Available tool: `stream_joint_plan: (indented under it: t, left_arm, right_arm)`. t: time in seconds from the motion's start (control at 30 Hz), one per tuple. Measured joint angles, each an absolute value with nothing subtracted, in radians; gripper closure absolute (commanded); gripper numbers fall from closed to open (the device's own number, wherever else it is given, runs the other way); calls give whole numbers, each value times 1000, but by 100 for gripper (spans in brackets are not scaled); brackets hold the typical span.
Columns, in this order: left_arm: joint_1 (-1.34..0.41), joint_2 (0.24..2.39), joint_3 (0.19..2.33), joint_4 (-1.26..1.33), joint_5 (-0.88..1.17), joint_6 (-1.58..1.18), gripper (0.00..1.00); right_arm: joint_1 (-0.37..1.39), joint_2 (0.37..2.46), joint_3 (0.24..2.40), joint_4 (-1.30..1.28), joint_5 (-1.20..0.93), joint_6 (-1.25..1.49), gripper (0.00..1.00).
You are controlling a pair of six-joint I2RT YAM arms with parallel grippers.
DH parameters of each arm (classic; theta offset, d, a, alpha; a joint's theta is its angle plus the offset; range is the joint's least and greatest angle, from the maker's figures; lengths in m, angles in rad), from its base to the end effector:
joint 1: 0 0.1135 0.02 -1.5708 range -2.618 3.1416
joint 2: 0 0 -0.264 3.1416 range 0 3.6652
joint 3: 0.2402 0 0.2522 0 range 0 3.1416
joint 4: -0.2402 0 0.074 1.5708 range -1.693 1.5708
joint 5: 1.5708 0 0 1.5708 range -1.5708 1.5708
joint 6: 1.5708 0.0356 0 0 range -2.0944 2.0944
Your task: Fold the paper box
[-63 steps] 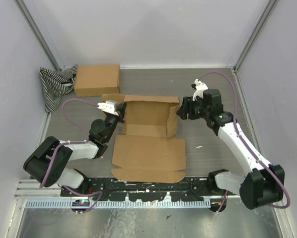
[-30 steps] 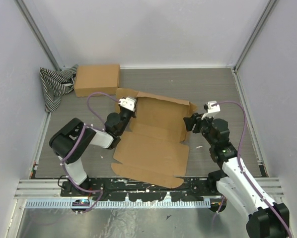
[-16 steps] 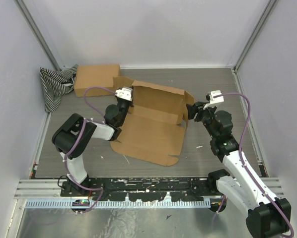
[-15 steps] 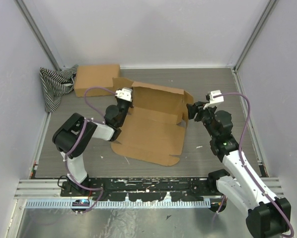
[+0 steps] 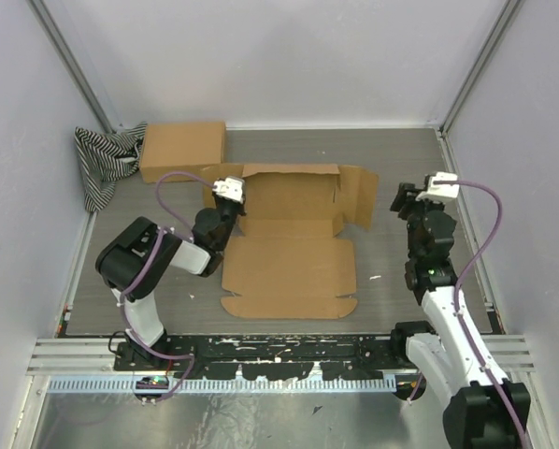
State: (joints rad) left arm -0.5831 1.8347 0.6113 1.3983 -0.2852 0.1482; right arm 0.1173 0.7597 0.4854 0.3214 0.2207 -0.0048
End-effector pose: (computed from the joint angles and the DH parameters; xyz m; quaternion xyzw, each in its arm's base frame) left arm 0.2853 -0.1762 0.1773 0.1258 0.6330 -0.0744 0.7602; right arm 0.1889 0.0144 0.2918 0.0377 0.6896 -0.0355 0.7223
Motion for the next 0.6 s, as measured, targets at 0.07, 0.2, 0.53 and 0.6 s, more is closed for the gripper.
stream_joint_plan:
  t: [0.07,0.2,0.53,0.6]
  left_arm:
    - [-583,1829,607,1398,-278,145,100]
    - [-583,1802,598,1389,-247,141,100]
    - [-575,1746,618,1382,-162,146,100]
    - [-568,1752,643,1383,-144,145,100]
  right_arm:
    - [38,797,498,326,224,8,41]
    - [-78,968,572,336,172,43,41]
    - [-115,1247,599,357,-188,42,46]
    - [-115,1271,599,373,-247,36,46]
